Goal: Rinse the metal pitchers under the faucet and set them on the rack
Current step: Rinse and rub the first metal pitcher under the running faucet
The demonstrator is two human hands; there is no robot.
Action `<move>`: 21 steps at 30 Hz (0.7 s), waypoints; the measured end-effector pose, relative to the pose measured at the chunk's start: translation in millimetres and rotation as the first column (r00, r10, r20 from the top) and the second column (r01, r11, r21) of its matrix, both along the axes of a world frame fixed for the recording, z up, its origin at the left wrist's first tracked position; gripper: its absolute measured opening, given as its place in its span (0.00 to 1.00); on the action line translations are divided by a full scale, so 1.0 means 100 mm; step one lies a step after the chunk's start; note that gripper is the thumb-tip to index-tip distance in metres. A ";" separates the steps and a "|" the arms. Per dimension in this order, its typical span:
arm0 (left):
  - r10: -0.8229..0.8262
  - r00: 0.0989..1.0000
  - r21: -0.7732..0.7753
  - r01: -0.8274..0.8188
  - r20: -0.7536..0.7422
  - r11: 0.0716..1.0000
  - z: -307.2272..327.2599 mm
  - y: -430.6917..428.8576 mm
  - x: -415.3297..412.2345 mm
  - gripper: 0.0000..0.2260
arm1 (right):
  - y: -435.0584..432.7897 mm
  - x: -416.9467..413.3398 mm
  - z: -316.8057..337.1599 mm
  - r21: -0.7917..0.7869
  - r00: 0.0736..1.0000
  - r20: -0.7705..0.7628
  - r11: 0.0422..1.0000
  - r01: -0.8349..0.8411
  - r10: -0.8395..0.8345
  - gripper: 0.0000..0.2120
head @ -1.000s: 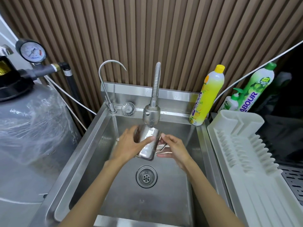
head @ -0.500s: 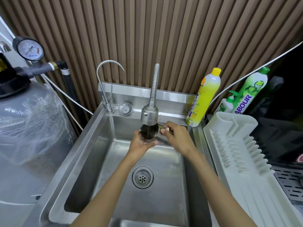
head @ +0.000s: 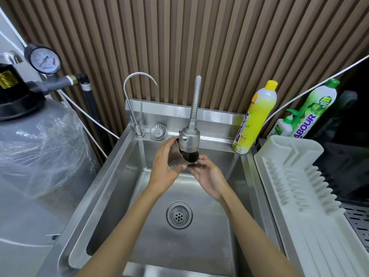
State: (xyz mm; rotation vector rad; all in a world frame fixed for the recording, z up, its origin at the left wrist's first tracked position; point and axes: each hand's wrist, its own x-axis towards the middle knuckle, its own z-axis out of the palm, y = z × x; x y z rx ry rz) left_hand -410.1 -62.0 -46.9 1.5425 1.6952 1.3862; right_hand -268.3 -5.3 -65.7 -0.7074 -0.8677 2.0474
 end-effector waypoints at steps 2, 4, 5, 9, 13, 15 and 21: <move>0.000 0.991 -0.040 -0.005 -0.134 0.999 0.03 -0.02 -0.07 0.38 | -0.06 -0.05 -0.06 -0.082 0.998 -0.063 0.997 0.011 -0.016 0.08; 0.002 0.969 -0.058 -0.017 -0.247 0.998 0.05 -0.06 -0.13 0.38 | -0.11 -0.09 -0.11 -0.127 0.996 -0.081 0.992 0.017 -0.027 0.06; 0.002 0.960 -0.070 -0.023 -0.280 0.997 0.06 -0.08 -0.17 0.38 | -0.13 -0.11 -0.13 -0.132 0.997 -0.066 0.991 0.020 -0.029 0.06; 0.037 0.921 -0.122 -0.091 -0.389 0.988 0.11 -0.14 -0.18 0.38 | -0.22 -0.09 -0.15 -0.112 0.998 0.056 0.993 0.029 -0.023 0.08; 0.128 0.878 -0.123 -0.207 -0.462 0.971 0.12 -0.15 -0.04 0.36 | -0.25 0.02 -0.04 0.001 0.958 0.281 0.998 0.061 -0.059 0.10; 0.163 0.898 -0.138 -0.237 -0.409 0.962 0.10 -0.17 0.01 0.36 | -0.24 0.08 0.06 0.064 0.909 0.409 0.996 0.055 -0.076 0.11; 0.157 0.987 -0.312 -0.162 -0.042 0.936 -0.06 -0.17 0.16 0.31 | -0.11 0.25 0.40 0.246 0.663 0.726 0.969 0.001 -0.185 0.07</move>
